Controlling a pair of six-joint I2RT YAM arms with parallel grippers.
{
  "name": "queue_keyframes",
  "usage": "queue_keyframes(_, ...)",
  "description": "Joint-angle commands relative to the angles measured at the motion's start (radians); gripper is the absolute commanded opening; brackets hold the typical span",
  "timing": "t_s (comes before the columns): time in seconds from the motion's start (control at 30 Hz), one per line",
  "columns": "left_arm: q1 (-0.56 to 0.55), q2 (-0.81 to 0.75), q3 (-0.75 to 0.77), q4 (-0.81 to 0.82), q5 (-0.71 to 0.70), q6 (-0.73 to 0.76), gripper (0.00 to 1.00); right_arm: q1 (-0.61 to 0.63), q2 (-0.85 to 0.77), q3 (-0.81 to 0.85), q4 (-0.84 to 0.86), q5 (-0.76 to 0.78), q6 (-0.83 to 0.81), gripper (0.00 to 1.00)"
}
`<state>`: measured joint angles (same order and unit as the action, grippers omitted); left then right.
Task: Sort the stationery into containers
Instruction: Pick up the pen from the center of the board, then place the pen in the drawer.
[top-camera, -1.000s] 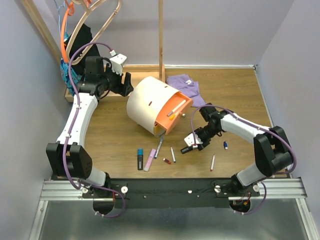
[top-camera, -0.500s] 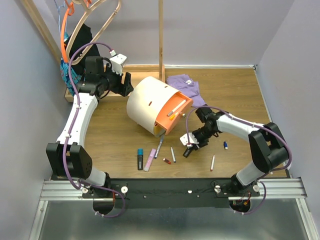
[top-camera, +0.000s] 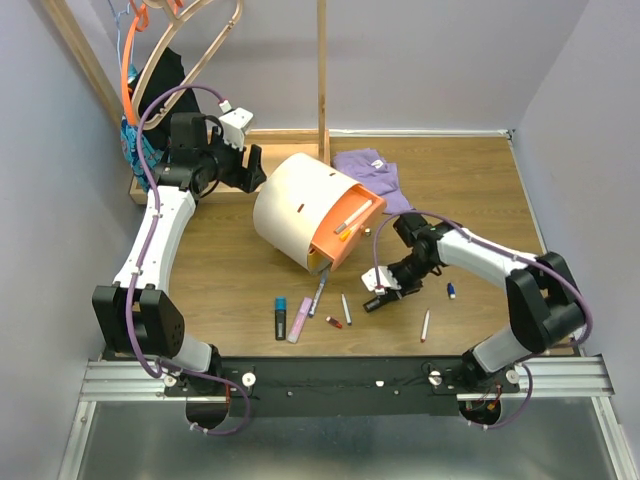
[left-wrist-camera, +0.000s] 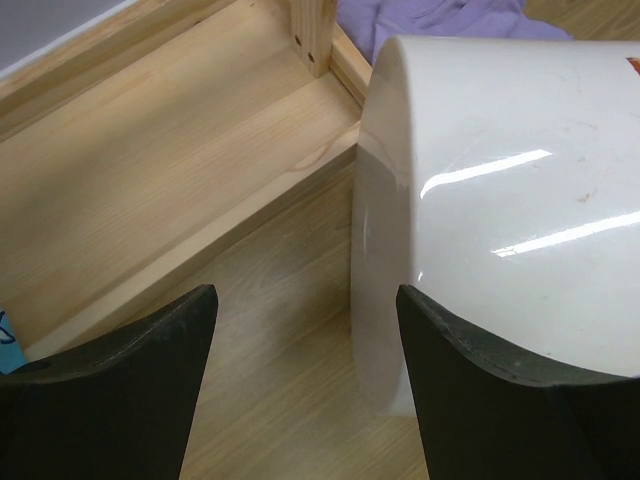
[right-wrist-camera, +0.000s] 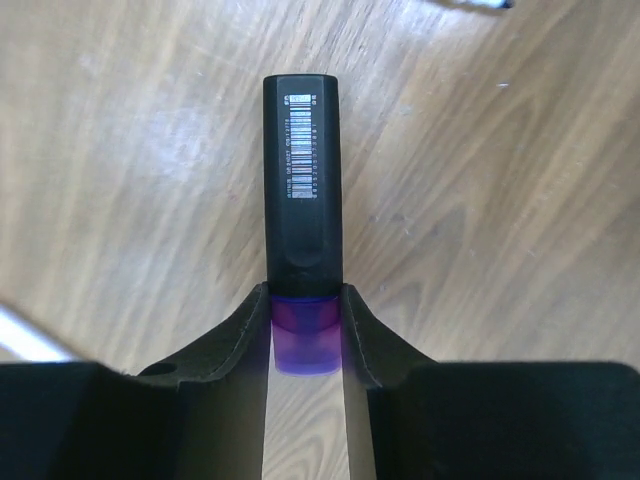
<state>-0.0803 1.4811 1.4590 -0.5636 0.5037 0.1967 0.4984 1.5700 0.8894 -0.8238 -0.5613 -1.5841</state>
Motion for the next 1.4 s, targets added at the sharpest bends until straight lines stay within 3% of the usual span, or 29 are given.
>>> queue_keyframes(0.0,-0.001,0.008,-0.014,-0.018,-0.011,0.003,0.82,0.003,-0.191,0.095,-0.136,0.018,0.07,0.09)
queue_keyframes(0.23,-0.001,0.019,0.038,0.018,0.007,-0.017,0.82,-0.024,-0.369,0.267,-0.192,0.135,0.165,0.06)
queue_keyframes(0.5,-0.001,0.024,0.096,0.042,0.018,-0.036,0.82,-0.054,-0.294,0.568,-0.063,0.262,0.187,0.05)
queue_keyframes(0.7,-0.001,-0.013,0.064,0.042,0.016,-0.033,0.82,-0.054,-0.177,0.732,-0.031,0.226,0.082,0.05)
queue_keyframes(0.93,0.001,-0.07,0.008,0.045,0.015,-0.026,0.82,-0.054,-0.1,0.755,-0.021,0.192,-0.187,0.06)
queue_keyframes(1.37,0.043,-0.12,-0.049,0.068,0.024,-0.048,0.82,-0.054,-0.087,0.758,-0.126,0.077,-0.45,0.11)
